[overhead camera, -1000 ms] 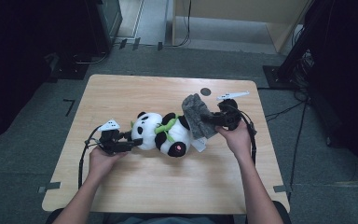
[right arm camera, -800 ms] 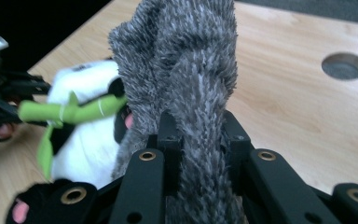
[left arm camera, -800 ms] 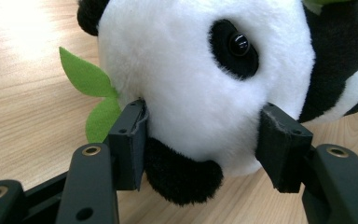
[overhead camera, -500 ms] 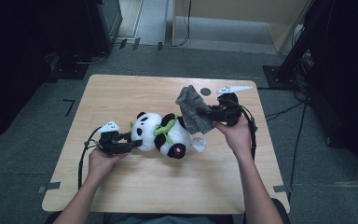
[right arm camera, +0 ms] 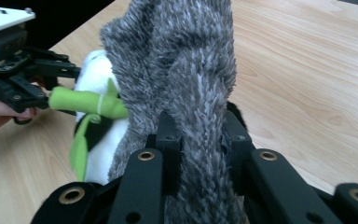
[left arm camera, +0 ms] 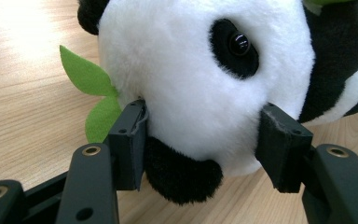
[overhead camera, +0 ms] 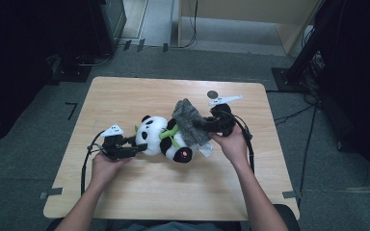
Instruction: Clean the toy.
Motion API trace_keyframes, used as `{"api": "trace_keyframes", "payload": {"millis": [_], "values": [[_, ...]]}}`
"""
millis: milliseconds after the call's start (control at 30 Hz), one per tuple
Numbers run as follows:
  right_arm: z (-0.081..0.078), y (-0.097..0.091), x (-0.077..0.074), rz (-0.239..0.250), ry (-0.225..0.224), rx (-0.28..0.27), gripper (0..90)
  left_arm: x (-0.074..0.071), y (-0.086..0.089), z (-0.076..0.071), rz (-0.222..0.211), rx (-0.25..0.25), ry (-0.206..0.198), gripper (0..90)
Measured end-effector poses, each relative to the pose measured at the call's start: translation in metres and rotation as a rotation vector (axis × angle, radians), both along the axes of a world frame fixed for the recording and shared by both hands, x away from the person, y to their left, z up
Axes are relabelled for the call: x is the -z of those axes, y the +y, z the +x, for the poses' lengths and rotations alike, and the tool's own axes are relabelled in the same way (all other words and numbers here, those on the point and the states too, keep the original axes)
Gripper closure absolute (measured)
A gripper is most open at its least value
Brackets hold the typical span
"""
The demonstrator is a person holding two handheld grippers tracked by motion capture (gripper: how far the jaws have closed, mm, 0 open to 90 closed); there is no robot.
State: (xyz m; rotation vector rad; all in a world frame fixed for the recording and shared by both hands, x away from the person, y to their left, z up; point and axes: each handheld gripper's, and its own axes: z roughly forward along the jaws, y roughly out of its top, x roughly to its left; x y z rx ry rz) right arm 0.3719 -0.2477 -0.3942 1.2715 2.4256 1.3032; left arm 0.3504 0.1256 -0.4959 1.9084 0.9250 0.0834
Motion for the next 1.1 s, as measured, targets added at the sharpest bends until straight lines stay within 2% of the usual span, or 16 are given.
{"api": "trace_keyframes", "payload": {"millis": [233, 333, 433, 567, 700, 800, 967, 1100], "values": [[0.0, -0.017, 0.002, -0.005, 0.017, 0.039, 73.9, 0.0, 0.0, 0.0, 0.001, -0.002, 0.004, 41.2], [-0.002, -0.023, 0.0, -0.008, 0.012, 0.055, 74.3, 0.0, 0.0, 0.0, 0.003, -0.002, 0.005, 41.2], [-0.006, -0.028, -0.005, 0.009, 0.01, 0.064, 74.5, -0.001, 0.0, 0.001, 0.002, -0.001, 0.005, 41.1], [-0.016, -0.028, -0.017, 0.041, -0.014, 0.043, 74.6, -0.001, 0.0, 0.001, 0.004, -0.003, 0.007, 41.1], [-0.026, -0.022, -0.029, 0.065, -0.039, 0.003, 74.6, -0.001, -0.001, 0.001, 0.006, -0.001, 0.007, 41.1], [-0.031, -0.01, -0.03, 0.061, -0.041, -0.034, 74.5, -0.001, -0.001, 0.001, 0.005, -0.001, 0.009, 41.1], [-0.03, 0.016, -0.012, 0.011, -0.005, -0.094, 74.5, -0.001, -0.001, 0.001, 0.007, -0.001, 0.009, 41.1], [-0.028, 0.024, 0.003, -0.03, 0.025, -0.096, 74.3, -0.001, 0.0, 0.001, 0.011, 0.001, 0.006, 41.2]]}}
